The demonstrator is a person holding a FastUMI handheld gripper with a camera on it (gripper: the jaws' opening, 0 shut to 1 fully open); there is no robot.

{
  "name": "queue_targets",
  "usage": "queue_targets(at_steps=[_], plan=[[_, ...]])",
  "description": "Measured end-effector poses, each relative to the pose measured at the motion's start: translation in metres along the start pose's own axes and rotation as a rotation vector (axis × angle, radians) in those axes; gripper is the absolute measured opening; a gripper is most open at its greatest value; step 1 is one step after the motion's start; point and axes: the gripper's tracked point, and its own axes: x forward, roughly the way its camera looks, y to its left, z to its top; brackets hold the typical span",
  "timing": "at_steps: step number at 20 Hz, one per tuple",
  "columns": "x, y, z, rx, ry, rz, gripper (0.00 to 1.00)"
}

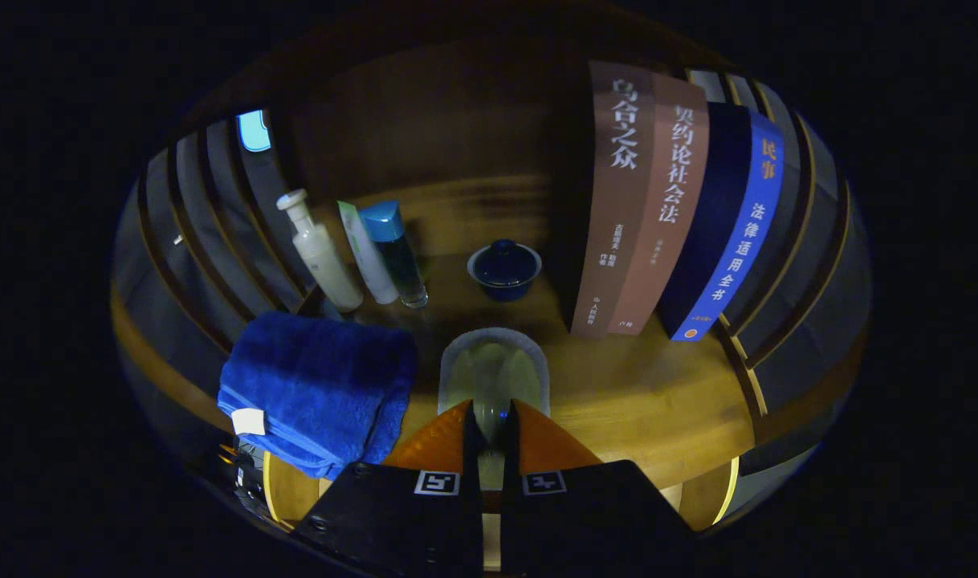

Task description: Pull open the drawer, take out the items inside it, and place them on the countertop above the cabinet.

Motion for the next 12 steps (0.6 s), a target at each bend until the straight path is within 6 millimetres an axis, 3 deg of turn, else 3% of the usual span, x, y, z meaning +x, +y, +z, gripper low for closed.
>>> queue_targets(at_steps=[2,6,9,12], plan=[[0.004,0.000,0.003,-0.004,-0.006,-0.008,0.14],[0.010,0.002,0.002,0.019,-0.003,0.008,0.26],[0.006,-0.001,0.000,0.032,-0.014,-0.004,0.70],[-0.005,-0.001,0.002,0.023,-0.038,-0.011,1.00]])
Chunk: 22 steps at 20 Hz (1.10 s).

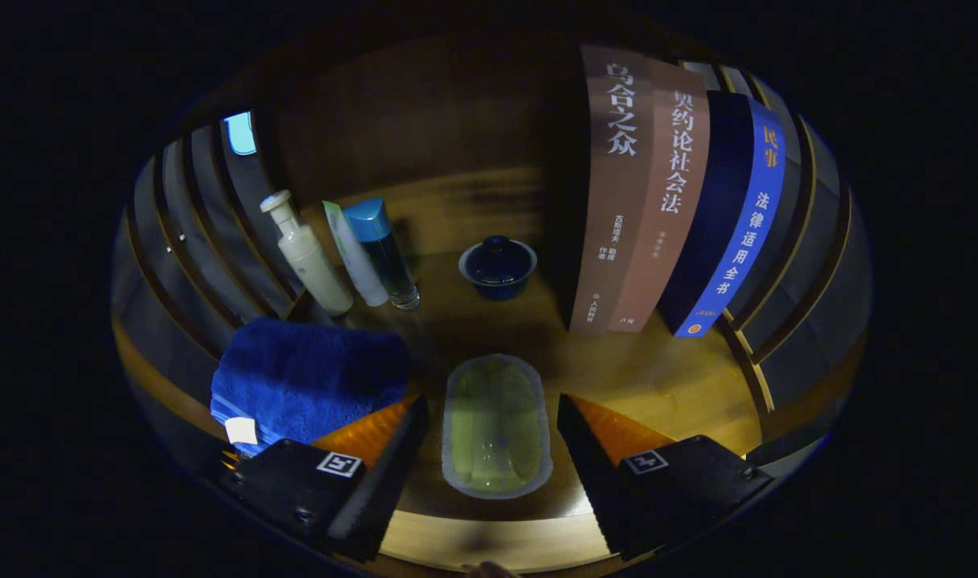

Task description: Pull open the drawer, take out the items inside it, and place them on the countertop above the cabinet.

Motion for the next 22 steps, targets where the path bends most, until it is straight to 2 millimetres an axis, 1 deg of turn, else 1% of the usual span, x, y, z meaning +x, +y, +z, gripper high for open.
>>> queue_targets(at_steps=[4,7,10,14,16,17,19,22], plan=[[-0.026,0.002,-0.003,-0.008,-0.055,-0.002,1.00],[-0.051,0.004,-0.016,-0.021,-0.086,-0.004,1.00],[-0.089,0.008,-0.032,-0.027,-0.150,0.006,1.00],[-0.152,0.011,-0.055,-0.044,-0.291,0.010,1.00],[-0.182,0.011,-0.071,-0.038,-0.363,0.023,1.00],[-0.192,0.014,-0.081,-0.030,-0.395,0.044,1.00],[-0.215,0.011,-0.108,-0.024,-0.444,0.050,1.00],[-0.237,0.003,-0.151,-0.046,-0.502,0.010,1.00]])
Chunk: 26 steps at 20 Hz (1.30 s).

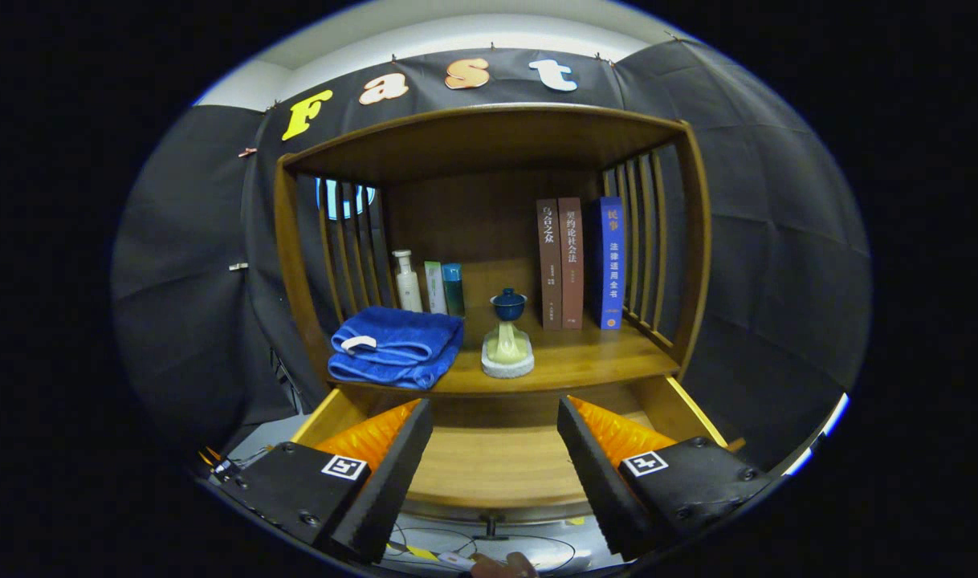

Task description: Pull open the drawer, take out the items inside it, and place them on the countertop above the cabinet.

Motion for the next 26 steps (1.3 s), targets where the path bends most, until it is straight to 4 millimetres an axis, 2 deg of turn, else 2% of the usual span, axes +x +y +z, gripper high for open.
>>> queue_targets(at_steps=[3,5,8,11,19,23,26], plan=[[-0.024,0.002,-0.034,0.014,-0.025,-0.004,1.00],[-0.031,0.004,-0.057,0.018,-0.025,-0.004,0.99],[-0.026,0.006,-0.101,0.041,0.005,0.001,1.00],[-0.017,0.006,-0.129,0.054,0.026,-0.002,1.00],[0.012,-0.001,-0.166,0.051,0.057,-0.038,1.00],[0.022,0.000,-0.167,0.038,0.068,-0.043,1.00],[0.022,0.002,-0.166,0.030,0.068,-0.047,1.00]])
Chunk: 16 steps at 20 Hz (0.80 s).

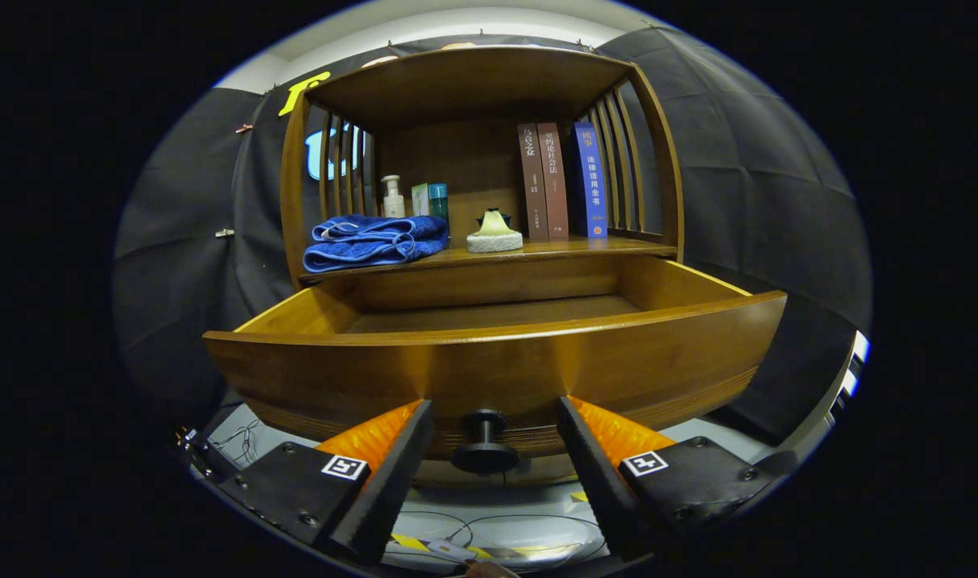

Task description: Pull open the drawer, take out the items inside it, and place them on the countertop above the cabinet.

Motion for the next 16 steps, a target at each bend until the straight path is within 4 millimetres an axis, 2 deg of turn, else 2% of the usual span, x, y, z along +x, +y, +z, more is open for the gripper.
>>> queue_targets(at_steps=[5,10,16], plan=[[0.007,0.000,0.004,-0.013,-0.005,0.000,0.99],[0.043,0.002,0.022,-0.018,-0.024,0.001,1.00],[0.091,0.003,0.033,-0.017,-0.010,-0.007,1.00]])
